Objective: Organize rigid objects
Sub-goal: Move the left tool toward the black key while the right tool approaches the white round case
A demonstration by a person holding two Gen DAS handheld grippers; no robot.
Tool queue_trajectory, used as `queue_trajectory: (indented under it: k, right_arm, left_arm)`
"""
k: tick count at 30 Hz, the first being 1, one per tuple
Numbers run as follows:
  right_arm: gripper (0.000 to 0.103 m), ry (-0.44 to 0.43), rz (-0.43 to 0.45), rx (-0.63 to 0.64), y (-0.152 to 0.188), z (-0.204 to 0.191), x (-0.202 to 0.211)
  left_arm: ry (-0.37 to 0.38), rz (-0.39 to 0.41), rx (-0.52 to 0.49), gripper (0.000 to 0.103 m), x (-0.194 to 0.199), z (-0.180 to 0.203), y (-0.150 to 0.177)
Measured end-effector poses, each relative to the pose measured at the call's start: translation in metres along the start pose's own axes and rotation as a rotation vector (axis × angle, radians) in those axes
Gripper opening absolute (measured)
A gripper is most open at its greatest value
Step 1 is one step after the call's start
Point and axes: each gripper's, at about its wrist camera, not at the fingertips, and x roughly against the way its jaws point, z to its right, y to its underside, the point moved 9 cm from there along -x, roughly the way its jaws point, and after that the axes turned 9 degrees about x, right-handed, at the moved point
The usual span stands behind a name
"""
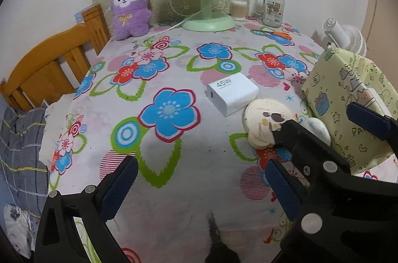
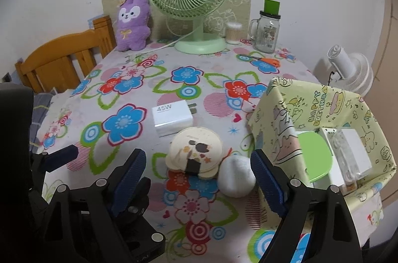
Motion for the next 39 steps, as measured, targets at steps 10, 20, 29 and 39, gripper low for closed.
queue_trajectory:
  k: [10,20,29,39]
  right_arm:
    - [0.075,-0.002,-0.056,-0.045,0.015,-0.014,-0.009]
    - [0.075,0.031,-0.096,-0.032,0.031,-0.013,-0.026]
    - [0.075,0.096,-0.125,-0.051,0.047,0.002,-0.037]
    - [0.075,0.132,-0.133,-0.049,0.054,0.019,-0.043]
  left_arm:
    - [-0.024,-0.006,-0.022,0.103,-0.003,-0.011,0.010]
    - [-0.044,-0.057,0.016,0.103,-0.014,-0.012,0.032]
    - [-0.045,-0.083,0.050,0.103,-0.017,0.000,0.048]
    - [-0.083,-0.084,0.146,0.103,-0.011,-0.007,0.057]
